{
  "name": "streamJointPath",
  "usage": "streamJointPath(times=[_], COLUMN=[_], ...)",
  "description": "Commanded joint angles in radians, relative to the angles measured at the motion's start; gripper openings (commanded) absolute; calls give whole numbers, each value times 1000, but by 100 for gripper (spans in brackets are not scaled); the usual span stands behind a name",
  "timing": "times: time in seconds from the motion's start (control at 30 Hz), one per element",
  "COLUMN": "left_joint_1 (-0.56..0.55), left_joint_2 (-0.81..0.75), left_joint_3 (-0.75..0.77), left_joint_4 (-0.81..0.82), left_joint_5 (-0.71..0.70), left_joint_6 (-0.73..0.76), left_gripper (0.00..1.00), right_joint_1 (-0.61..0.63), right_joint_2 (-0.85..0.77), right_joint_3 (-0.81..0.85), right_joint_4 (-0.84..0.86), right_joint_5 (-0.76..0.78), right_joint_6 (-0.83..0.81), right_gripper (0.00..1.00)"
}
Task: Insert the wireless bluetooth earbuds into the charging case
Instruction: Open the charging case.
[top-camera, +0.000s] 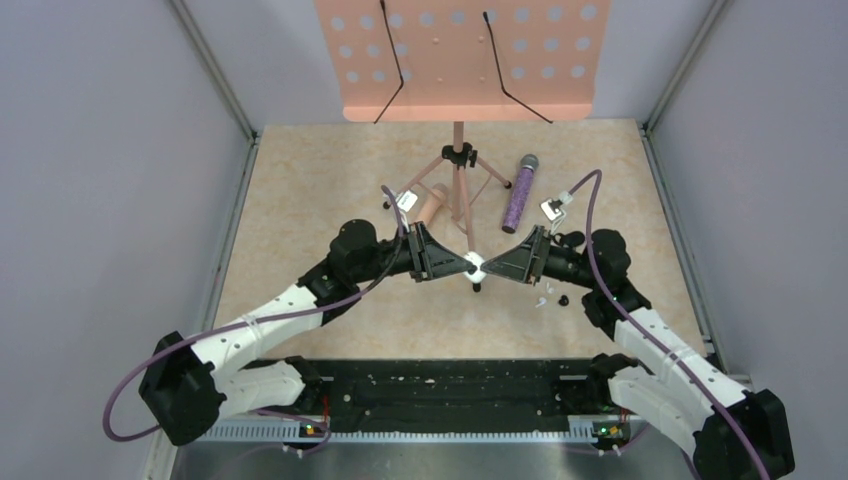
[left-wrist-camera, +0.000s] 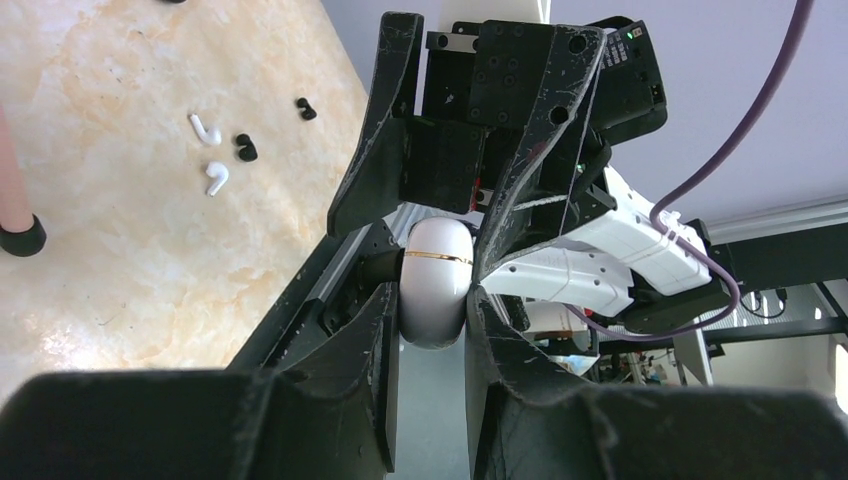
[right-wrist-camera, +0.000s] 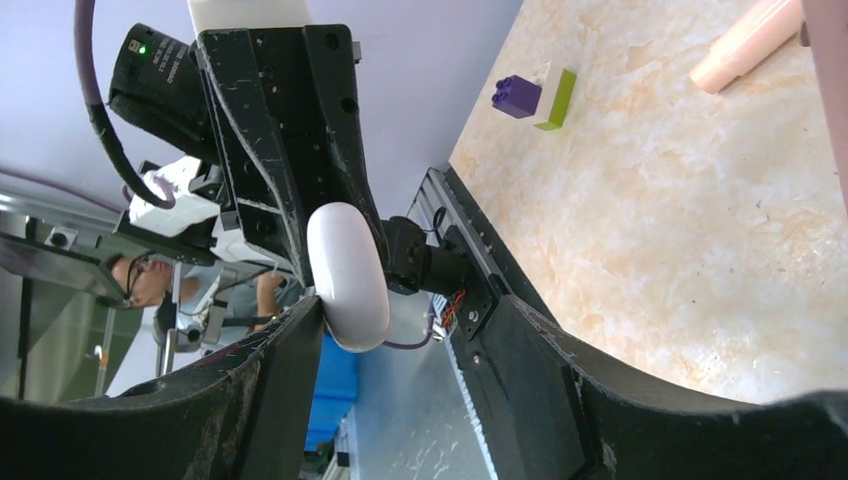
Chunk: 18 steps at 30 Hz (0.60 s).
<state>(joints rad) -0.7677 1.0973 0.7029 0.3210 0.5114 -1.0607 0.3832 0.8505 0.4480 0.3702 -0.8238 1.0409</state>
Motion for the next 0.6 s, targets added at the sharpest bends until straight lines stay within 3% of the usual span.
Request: streamJointPath(times=[0.0, 0.57], left_joint_1=[-11, -12], left_joint_2=[-14, 7], left_joint_3=[23, 43], left_joint_4=[73, 48], left_joint_5=[103, 127], left_joint_6=[8, 39], left_gripper=[0, 0], right_joint_1=[-27, -37], right_joint_2=[-4, -15], right_joint_3=[37, 78], right_joint_4=[-60, -120], right_joint_5=[142, 166], right_joint_6=[-5, -28], right_gripper=[63, 64])
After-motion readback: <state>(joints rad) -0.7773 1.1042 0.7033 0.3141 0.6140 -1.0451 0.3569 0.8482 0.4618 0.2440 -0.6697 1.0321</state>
